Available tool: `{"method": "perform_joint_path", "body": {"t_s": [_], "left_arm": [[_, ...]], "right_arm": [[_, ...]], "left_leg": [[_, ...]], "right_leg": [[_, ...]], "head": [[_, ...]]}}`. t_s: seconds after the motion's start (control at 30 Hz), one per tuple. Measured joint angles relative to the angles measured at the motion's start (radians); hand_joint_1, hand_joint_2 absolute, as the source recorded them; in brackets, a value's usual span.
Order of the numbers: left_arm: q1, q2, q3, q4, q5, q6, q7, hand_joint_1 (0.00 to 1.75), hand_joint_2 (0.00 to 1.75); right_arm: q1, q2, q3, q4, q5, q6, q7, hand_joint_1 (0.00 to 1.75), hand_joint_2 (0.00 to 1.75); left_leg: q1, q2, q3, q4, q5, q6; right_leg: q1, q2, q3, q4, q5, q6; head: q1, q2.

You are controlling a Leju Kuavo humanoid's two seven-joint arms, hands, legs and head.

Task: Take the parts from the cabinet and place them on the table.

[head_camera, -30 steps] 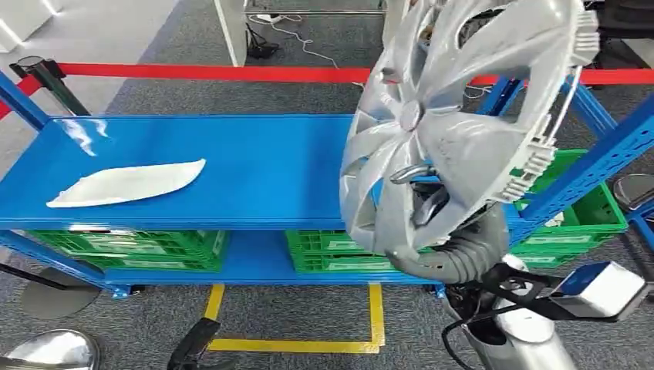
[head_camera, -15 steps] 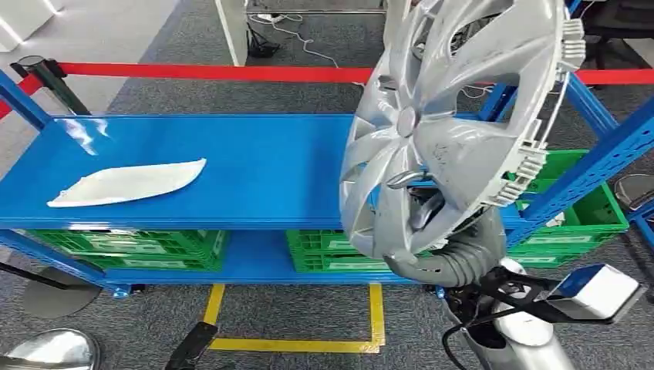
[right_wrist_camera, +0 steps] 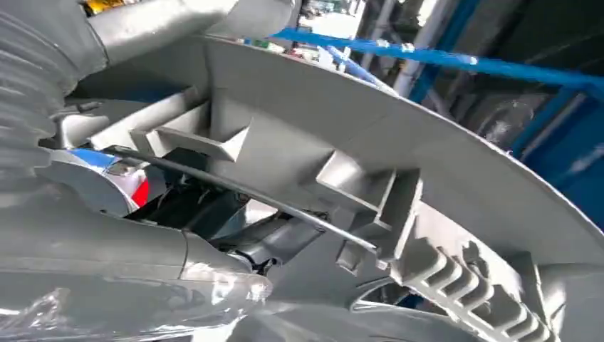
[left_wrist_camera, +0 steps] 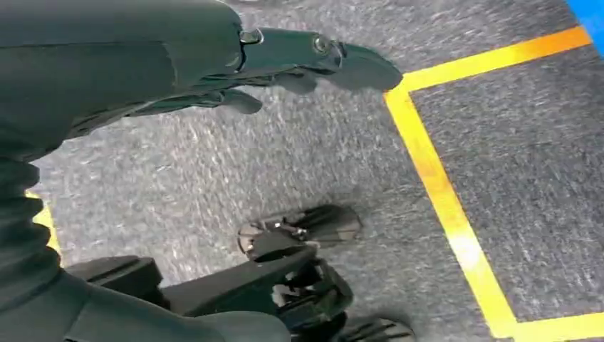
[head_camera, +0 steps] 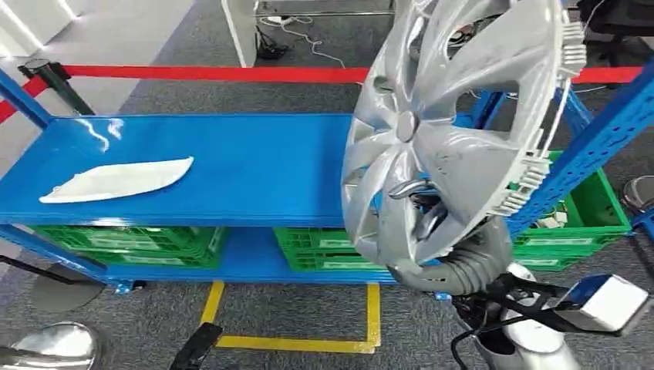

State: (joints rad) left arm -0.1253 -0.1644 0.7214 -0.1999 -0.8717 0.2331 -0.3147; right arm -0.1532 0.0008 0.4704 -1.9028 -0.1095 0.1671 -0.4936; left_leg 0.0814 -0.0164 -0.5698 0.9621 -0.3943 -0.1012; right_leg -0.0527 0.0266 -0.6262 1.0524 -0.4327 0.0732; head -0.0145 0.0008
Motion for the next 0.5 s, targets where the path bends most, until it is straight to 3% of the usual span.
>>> {"method": "perform_joint_path", "body": {"t_s": [0.07, 0.1, 0.2, 0.23, 0.27, 0.3, 0.33, 0.4, 0.43, 0.47, 0.5], "left_arm": [[0.000, -0.003, 0.000, 0.000, 0.000, 0.000, 0.002, 0.00, 1.75], [0.000, -0.002, 0.000, 0.000, 0.000, 0.000, 0.002, 0.00, 1.75], [-0.001, -0.002, 0.000, 0.000, 0.000, 0.000, 0.002, 0.00, 1.75], [-0.001, -0.002, 0.000, 0.000, 0.000, 0.000, 0.002, 0.00, 1.75], [0.000, -0.002, 0.000, 0.000, 0.000, 0.000, 0.003, 0.00, 1.75], [0.000, -0.002, 0.000, 0.000, 0.000, 0.000, 0.003, 0.00, 1.75], [-0.001, -0.002, 0.000, 0.000, 0.000, 0.000, 0.003, 0.00, 1.75], [-0.004, -0.002, 0.000, 0.000, 0.000, 0.000, 0.003, 0.00, 1.75], [-0.008, -0.001, 0.000, 0.000, 0.000, 0.000, 0.003, 0.00, 1.75], [-0.013, -0.003, 0.000, 0.000, 0.000, 0.000, 0.003, 0.00, 1.75], [-0.012, -0.003, 0.000, 0.000, 0.000, 0.001, 0.003, 0.00, 1.75]], "right_arm": [[-0.001, 0.000, -0.001, 0.000, 0.000, 0.000, 0.000, 1.75, 1.75], [-0.001, 0.000, -0.002, 0.000, 0.000, -0.001, 0.000, 1.75, 1.75], [-0.001, 0.000, -0.001, 0.000, -0.001, 0.000, 0.000, 1.75, 1.75], [-0.001, 0.000, -0.001, 0.000, -0.001, 0.001, 0.000, 1.75, 1.75], [0.000, 0.000, -0.001, 0.000, -0.001, 0.001, 0.000, 1.75, 1.75], [0.000, 0.000, -0.001, 0.000, -0.001, 0.001, 0.000, 1.75, 1.75], [-0.001, 0.000, -0.001, 0.000, -0.001, 0.001, 0.000, 1.75, 1.75], [-0.002, 0.000, -0.001, 0.000, -0.001, 0.001, 0.000, 1.75, 1.75], [-0.001, 0.000, -0.001, 0.000, -0.001, 0.001, 0.000, 1.75, 1.75], [-0.002, 0.000, -0.002, 0.000, -0.001, 0.000, 0.000, 1.75, 1.75], [-0.002, 0.000, -0.002, 0.000, -0.001, 0.000, 0.000, 1.75, 1.75]], "left_leg": [[0.004, 0.001, -0.006, -0.002, 0.003, -0.010], [0.003, 0.011, -0.016, 0.024, -0.029, -0.001], [-0.027, 0.013, -0.109, 0.263, -0.170, 0.025], [-0.036, 0.013, -0.130, 0.325, -0.194, 0.034], [-0.044, 0.013, -0.130, 0.337, -0.194, 0.042], [-0.051, 0.013, -0.109, 0.308, -0.174, 0.055], [-0.058, 0.013, -0.069, 0.244, -0.145, 0.067], [-0.070, 0.013, 0.031, 0.093, -0.101, 0.090], [-0.074, 0.016, 0.046, 0.054, -0.123, 0.095], [-0.076, 0.014, 0.038, 0.048, -0.107, 0.082], [-0.079, 0.012, 0.034, 0.049, -0.101, 0.085]], "right_leg": [[0.007, -0.001, -0.013, 0.009, 0.002, -0.022], [0.008, -0.003, -0.014, 0.008, 0.007, -0.035], [0.022, -0.009, -0.024, -0.003, 0.023, -0.057], [0.028, -0.010, -0.031, -0.003, 0.028, -0.062], [0.034, -0.011, -0.038, -0.002, 0.034, -0.066], [0.039, -0.011, -0.047, -0.002, 0.042, -0.067], [0.042, -0.011, -0.056, -0.002, 0.050, -0.067], [0.045, -0.011, -0.068, -0.002, 0.064, -0.061], [0.046, -0.012, -0.073, -0.001, 0.071, -0.056], [0.049, -0.014, -0.077, 0.000, 0.076, -0.049], [0.046, -0.018, -0.076, -0.008, 0.085, -0.044]], "head": [[-0.002, 0.000], [-0.006, 0.000], [-0.008, 0.000], [-0.008, 0.000], [-0.008, 0.000], [-0.007, 0.000], [-0.008, 0.000], [-0.007, 0.000], [-0.008, 0.000], [-0.005, 0.000], [-0.007, 0.000]]}}
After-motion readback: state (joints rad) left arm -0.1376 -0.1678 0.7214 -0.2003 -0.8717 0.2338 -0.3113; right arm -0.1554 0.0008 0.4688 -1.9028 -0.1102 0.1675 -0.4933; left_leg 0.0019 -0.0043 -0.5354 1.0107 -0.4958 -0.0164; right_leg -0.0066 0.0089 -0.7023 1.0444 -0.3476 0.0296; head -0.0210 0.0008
